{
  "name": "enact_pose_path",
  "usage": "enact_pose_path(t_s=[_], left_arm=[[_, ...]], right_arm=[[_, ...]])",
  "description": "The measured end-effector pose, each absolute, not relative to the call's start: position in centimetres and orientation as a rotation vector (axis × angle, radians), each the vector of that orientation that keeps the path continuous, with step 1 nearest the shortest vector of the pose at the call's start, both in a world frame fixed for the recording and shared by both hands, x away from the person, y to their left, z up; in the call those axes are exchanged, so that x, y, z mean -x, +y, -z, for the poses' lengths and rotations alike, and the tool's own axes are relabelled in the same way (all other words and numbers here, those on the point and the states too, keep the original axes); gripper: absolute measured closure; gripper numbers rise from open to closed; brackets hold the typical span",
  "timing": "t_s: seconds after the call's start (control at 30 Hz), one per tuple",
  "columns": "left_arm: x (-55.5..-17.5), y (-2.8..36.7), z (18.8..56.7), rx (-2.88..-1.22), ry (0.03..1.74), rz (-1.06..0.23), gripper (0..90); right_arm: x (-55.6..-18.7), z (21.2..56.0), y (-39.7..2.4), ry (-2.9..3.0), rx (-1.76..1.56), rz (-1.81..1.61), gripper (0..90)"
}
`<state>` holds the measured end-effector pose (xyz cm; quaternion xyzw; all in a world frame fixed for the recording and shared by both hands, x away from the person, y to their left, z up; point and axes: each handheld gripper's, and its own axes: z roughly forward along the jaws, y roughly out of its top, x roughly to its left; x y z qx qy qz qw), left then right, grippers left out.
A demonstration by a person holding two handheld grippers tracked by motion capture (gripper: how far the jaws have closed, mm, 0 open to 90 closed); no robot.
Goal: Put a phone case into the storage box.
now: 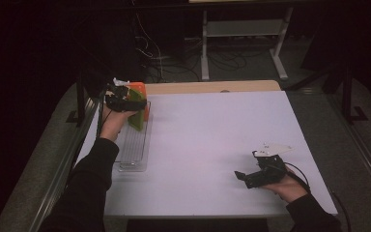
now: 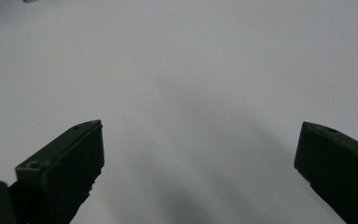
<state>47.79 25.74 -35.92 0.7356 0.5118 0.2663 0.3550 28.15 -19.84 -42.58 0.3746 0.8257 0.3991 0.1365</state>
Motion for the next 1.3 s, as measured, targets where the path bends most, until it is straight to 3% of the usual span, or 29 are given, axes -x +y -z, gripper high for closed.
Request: enact_pose_path(t_s=[0.7, 1.3], left_arm=[[-45.7, 25.5, 33.9, -1.941, 1.175, -0.566, 1.3], [-38.5, 25.2, 33.0, -2.032, 0.916, -0.408, 1.3]], right_arm=[[-28.1, 42.5, -19.8, 2.388, -1.087, -1.167, 0.6], [-27.9, 42.0, -19.8, 2.387, -1.064, -1.195, 0.6]])
